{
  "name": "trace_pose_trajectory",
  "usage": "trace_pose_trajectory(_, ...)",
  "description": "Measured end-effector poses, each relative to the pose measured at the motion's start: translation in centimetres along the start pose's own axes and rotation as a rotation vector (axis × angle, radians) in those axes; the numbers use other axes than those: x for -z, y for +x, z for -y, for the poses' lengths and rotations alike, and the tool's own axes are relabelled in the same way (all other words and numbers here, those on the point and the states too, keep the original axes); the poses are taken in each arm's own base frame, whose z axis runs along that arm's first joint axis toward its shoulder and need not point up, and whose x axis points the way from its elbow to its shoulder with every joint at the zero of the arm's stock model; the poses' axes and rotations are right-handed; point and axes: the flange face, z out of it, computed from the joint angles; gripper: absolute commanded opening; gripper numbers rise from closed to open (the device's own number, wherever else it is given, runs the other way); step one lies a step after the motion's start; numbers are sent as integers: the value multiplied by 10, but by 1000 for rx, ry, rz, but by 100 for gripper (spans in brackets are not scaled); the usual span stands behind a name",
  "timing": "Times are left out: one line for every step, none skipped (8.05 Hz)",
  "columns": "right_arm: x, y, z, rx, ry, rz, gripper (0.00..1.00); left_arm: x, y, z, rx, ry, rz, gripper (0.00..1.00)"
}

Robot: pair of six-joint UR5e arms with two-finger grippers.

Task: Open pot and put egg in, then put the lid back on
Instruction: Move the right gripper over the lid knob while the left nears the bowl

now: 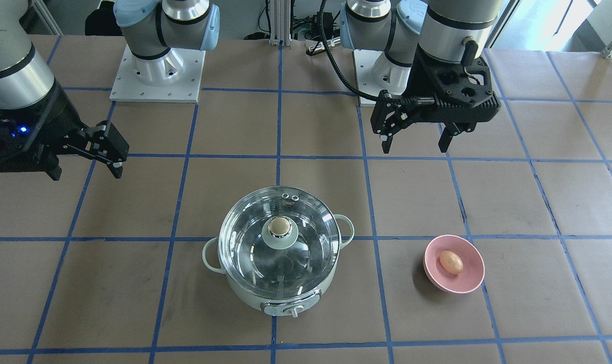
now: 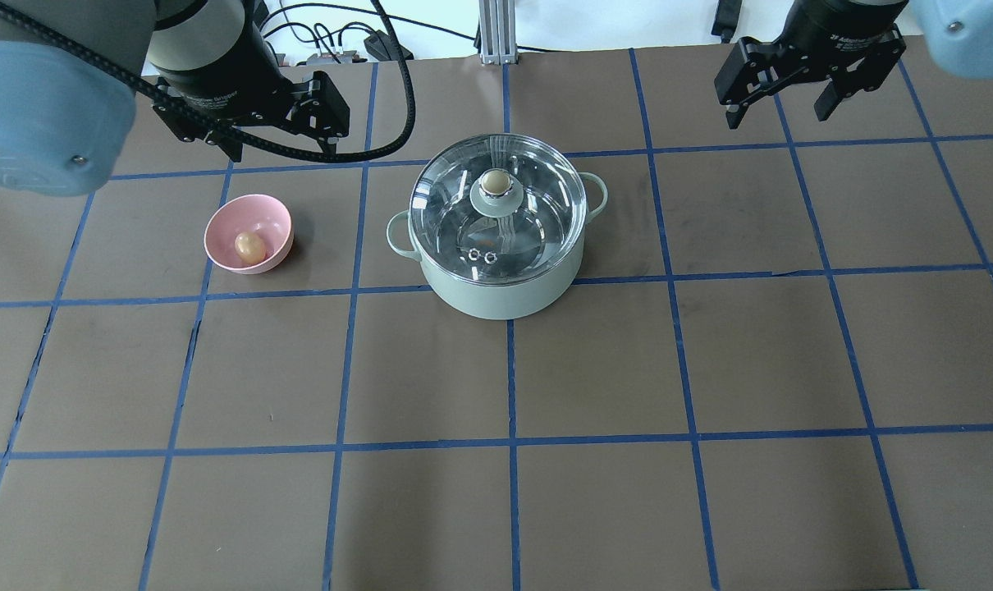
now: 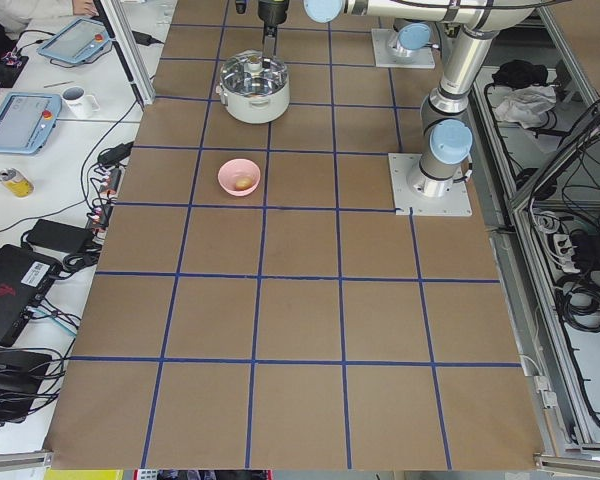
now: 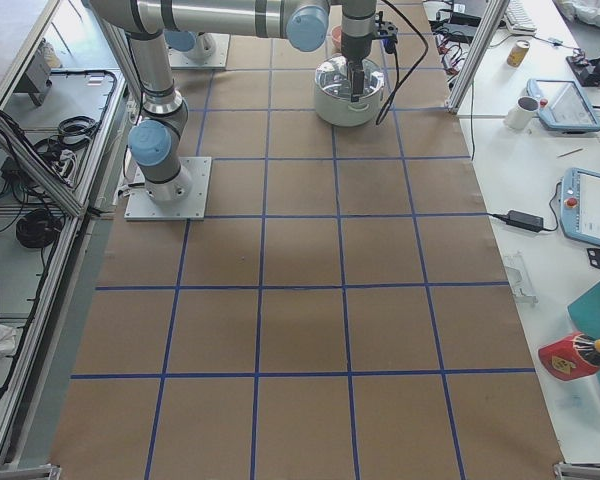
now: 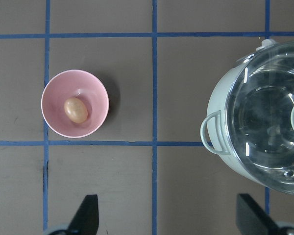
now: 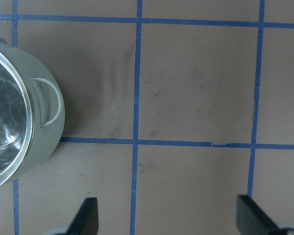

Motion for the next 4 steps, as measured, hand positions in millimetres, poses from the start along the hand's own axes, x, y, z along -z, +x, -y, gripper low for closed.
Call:
trace_pose_trajectory(-1, -1, -1, -4, -6, 7, 100, -6, -29, 10, 8, -8, 3, 100)
trace_pose_trajectory(0, -9, 0, 0, -3, 11, 100, -18, -61, 21, 7, -26, 9, 100)
trace_pose_trajectory(-1, -30, 2, 1, 8, 14, 100, -41, -88, 34, 6, -47, 14, 100)
trace_pose_trajectory(-5, -62, 9, -10, 22, 19, 100, -73, -105, 53, 5, -43, 20, 100)
